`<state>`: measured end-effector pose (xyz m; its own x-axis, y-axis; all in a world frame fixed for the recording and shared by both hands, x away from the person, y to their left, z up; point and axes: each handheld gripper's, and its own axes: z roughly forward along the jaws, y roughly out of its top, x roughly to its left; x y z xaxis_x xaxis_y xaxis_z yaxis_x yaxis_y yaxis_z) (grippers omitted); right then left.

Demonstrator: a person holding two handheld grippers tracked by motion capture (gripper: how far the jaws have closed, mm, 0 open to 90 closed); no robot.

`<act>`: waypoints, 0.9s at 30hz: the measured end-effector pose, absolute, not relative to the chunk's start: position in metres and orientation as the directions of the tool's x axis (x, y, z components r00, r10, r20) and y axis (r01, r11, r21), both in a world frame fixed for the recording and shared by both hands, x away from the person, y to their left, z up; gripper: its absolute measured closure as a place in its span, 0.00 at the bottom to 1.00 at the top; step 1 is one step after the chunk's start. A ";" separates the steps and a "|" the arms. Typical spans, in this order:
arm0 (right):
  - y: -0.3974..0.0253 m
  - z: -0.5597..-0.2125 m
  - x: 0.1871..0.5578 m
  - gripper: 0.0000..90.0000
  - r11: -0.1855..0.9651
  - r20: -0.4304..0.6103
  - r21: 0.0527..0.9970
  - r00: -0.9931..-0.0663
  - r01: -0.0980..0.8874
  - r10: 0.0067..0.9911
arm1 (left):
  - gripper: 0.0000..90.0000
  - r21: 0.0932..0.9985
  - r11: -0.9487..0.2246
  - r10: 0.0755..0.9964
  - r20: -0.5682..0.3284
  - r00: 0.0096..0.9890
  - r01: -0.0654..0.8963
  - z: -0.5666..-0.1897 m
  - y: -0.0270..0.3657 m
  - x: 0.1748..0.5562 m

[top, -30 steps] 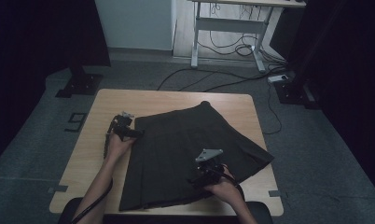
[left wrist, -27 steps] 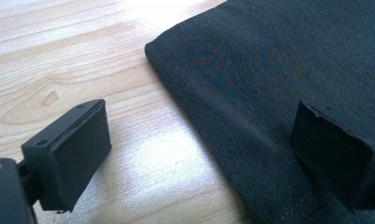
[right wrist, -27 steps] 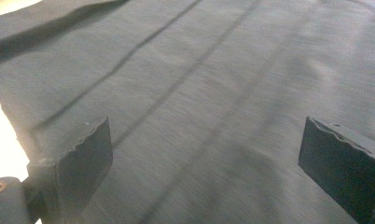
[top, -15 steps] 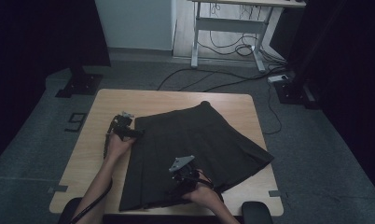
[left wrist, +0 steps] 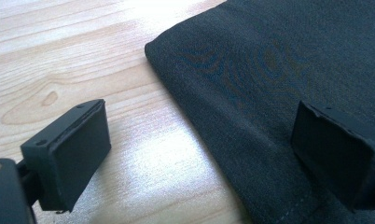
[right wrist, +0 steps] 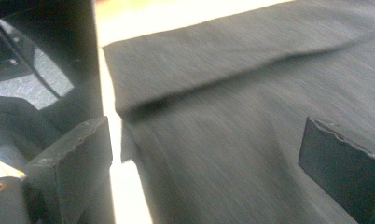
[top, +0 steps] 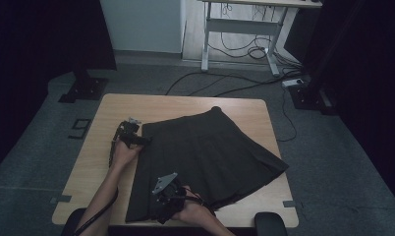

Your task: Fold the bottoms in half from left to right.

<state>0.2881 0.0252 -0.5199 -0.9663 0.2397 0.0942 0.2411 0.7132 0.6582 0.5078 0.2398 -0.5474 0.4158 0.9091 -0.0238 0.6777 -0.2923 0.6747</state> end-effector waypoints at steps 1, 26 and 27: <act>0.029 -0.520 0.286 0.05 0.718 0.091 0.657 -0.969 0.232 0.229 | 0.05 0.675 -0.292 0.909 -0.024 0.416 0.678 -0.547 0.240 0.508; 0.063 -0.528 0.276 0.85 0.796 -0.024 0.587 -0.980 0.148 0.200 | 0.59 0.702 -0.276 0.901 -0.047 0.430 0.656 -0.542 0.222 0.501; 0.061 -0.528 0.277 0.88 0.796 -0.031 0.586 -0.978 0.151 0.208 | 0.69 0.697 -0.277 0.895 -0.063 0.442 0.661 -0.541 0.220 0.502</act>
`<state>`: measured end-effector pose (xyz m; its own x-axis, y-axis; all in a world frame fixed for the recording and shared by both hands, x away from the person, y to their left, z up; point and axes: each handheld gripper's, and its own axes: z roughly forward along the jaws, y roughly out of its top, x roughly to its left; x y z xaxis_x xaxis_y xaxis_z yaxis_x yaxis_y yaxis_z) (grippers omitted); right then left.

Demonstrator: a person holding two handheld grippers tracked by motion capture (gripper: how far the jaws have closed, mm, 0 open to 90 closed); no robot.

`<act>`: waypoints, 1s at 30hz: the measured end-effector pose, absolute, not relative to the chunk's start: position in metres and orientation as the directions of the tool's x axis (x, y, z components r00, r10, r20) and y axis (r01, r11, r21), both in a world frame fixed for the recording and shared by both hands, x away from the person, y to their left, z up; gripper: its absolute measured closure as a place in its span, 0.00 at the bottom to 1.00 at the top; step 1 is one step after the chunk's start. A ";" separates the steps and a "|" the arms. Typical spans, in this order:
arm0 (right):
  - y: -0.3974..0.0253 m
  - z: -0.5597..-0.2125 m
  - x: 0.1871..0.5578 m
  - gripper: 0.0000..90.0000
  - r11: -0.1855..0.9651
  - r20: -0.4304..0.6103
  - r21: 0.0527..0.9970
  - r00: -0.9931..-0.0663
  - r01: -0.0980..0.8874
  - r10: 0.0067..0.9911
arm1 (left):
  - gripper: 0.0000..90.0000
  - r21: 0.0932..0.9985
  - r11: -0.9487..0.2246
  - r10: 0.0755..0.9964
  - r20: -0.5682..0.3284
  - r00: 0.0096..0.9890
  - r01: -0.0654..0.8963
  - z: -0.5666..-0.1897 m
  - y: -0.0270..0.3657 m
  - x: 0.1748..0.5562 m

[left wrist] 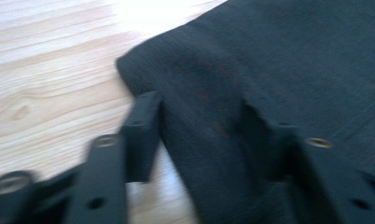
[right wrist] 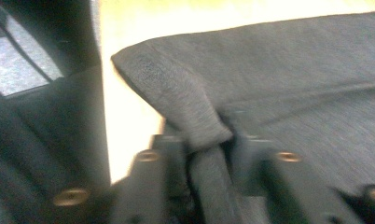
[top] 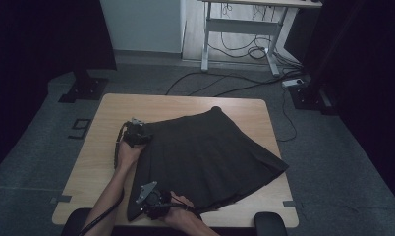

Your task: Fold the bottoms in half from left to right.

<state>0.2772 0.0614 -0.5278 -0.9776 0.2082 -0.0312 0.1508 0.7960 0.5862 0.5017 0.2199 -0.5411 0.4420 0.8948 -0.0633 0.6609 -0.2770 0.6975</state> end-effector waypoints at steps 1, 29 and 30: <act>0.060 -0.528 0.278 0.91 0.792 -0.023 0.588 -0.976 0.163 0.218 | 0.81 0.693 -0.274 0.891 -0.077 0.447 0.667 -0.540 0.218 0.502; 0.109 -0.503 0.258 0.93 0.721 0.119 0.684 -0.992 0.111 0.039 | 0.92 0.623 -0.434 0.880 0.138 0.455 0.650 -0.507 0.294 0.443; 0.110 -0.502 0.257 0.93 0.721 0.112 0.686 -0.993 0.100 0.032 | 0.92 0.626 -0.432 0.881 0.138 0.453 0.649 -0.505 0.298 0.441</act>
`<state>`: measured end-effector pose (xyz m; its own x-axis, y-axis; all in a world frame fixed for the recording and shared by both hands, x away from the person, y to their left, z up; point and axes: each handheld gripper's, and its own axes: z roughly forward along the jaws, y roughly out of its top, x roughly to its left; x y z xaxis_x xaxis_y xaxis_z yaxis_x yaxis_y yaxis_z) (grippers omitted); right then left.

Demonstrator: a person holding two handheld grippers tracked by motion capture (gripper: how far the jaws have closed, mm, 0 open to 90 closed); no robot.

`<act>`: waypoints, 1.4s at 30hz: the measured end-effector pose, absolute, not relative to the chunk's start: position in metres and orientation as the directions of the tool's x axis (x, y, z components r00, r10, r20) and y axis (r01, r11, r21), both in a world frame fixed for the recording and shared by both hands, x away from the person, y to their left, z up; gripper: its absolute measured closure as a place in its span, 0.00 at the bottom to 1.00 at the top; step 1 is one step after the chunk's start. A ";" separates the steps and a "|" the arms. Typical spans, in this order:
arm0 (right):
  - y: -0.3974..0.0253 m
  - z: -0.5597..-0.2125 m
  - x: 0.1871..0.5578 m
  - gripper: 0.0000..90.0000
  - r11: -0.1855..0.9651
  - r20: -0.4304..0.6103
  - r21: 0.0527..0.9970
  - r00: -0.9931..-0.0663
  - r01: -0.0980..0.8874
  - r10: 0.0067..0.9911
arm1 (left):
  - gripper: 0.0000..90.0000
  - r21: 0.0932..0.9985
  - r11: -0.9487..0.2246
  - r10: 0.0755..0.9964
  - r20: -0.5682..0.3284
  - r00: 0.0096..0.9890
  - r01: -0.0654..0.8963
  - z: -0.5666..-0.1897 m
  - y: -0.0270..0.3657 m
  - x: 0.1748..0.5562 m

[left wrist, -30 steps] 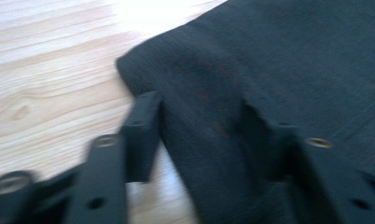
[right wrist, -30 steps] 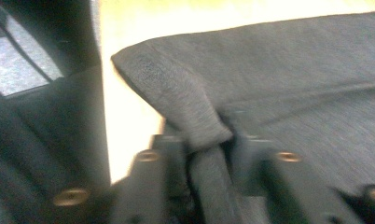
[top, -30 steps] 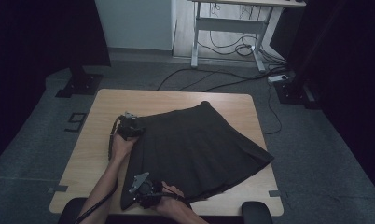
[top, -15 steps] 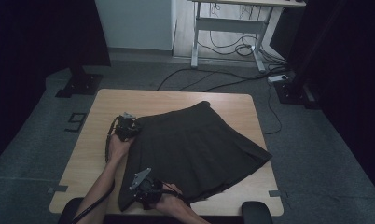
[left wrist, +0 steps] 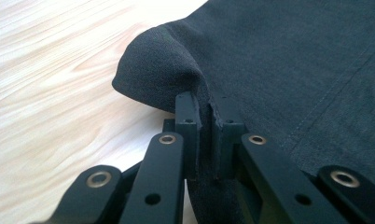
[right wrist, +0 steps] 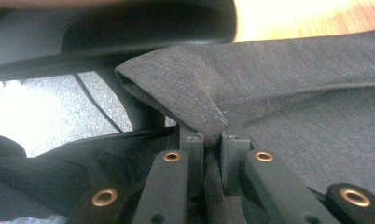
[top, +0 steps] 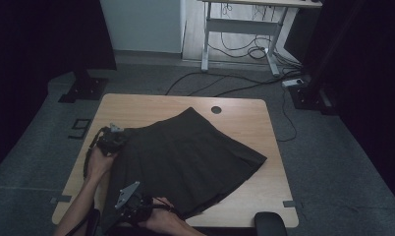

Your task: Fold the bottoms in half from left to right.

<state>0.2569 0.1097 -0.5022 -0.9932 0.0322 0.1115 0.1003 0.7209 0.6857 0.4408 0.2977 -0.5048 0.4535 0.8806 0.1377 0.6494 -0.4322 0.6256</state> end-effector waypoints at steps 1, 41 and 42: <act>0.109 -0.501 0.256 0.93 0.720 0.107 0.688 -0.994 0.098 0.032 | 0.92 0.635 -0.423 0.884 0.133 0.448 0.647 -0.503 0.300 0.439; -0.106 -0.442 0.318 0.93 0.537 0.010 0.782 -0.867 0.317 0.497 | 0.91 0.834 -0.346 0.849 0.083 0.522 0.430 -0.423 0.163 0.516; -0.110 -0.440 0.318 0.93 0.531 0.009 0.785 -0.863 0.319 0.505 | 0.91 0.836 -0.346 0.846 0.082 0.527 0.426 -0.421 0.158 0.517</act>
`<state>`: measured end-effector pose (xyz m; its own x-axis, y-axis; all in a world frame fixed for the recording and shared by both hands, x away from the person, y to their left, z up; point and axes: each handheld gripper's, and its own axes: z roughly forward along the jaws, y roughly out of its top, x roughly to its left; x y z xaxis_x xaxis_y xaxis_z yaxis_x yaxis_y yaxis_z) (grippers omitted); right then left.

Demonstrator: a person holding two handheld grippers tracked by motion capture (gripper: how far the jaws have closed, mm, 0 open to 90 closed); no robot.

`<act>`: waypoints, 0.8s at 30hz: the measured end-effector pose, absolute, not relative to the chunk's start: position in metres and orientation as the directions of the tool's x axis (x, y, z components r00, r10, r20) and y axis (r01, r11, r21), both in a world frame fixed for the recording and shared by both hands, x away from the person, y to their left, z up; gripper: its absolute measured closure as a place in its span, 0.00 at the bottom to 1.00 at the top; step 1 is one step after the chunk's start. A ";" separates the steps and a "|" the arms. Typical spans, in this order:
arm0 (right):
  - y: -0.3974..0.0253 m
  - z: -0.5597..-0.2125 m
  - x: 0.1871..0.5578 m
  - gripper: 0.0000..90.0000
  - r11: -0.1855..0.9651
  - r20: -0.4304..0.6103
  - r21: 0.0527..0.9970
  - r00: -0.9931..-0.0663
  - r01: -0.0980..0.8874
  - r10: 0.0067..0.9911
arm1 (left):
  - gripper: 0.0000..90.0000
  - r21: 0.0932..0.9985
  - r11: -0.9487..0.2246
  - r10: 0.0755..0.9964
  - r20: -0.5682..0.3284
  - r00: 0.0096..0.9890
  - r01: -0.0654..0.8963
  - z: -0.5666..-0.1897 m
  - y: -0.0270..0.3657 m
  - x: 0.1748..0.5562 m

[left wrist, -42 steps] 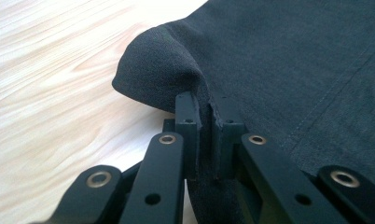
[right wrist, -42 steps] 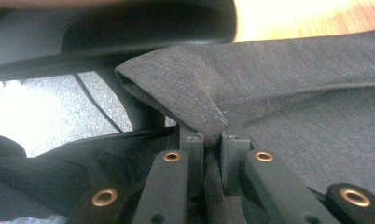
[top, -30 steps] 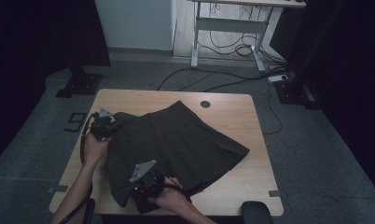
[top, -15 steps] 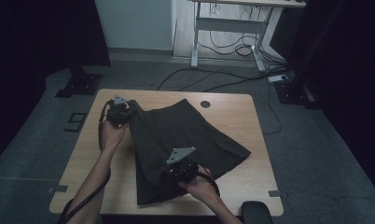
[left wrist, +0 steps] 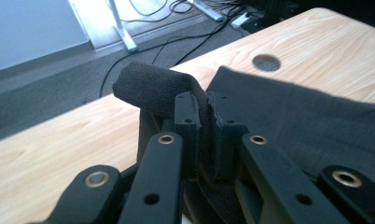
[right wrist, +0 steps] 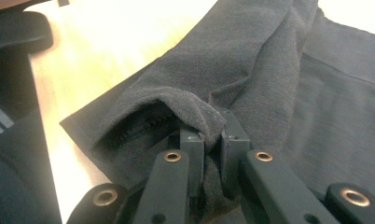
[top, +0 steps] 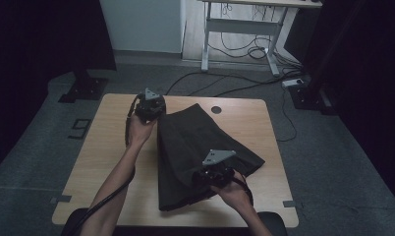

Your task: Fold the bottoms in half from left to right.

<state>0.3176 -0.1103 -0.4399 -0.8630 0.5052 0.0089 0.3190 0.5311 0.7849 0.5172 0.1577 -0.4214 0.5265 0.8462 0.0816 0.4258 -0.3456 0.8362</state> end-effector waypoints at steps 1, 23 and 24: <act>-0.115 -0.438 0.318 0.93 0.526 0.007 0.788 -0.859 0.319 0.511 | 0.91 0.836 -0.351 0.842 0.085 0.533 0.421 -0.419 0.153 0.519; -0.206 -0.439 0.342 0.92 0.450 -0.002 0.785 -0.724 0.426 0.690 | 0.82 0.826 -0.395 0.774 0.064 0.630 0.401 -0.444 0.038 0.585; -0.210 -0.444 0.346 0.91 0.446 0.008 0.775 -0.713 0.447 0.701 | 0.75 0.819 -0.400 0.779 0.068 0.623 0.411 -0.450 0.035 0.589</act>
<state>0.3456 -0.2103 -0.4441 -0.7134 0.7007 0.0078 0.4468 0.4463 0.7754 0.5887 0.0348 -0.4495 0.6231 0.7791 0.0684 0.4107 -0.4004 0.8191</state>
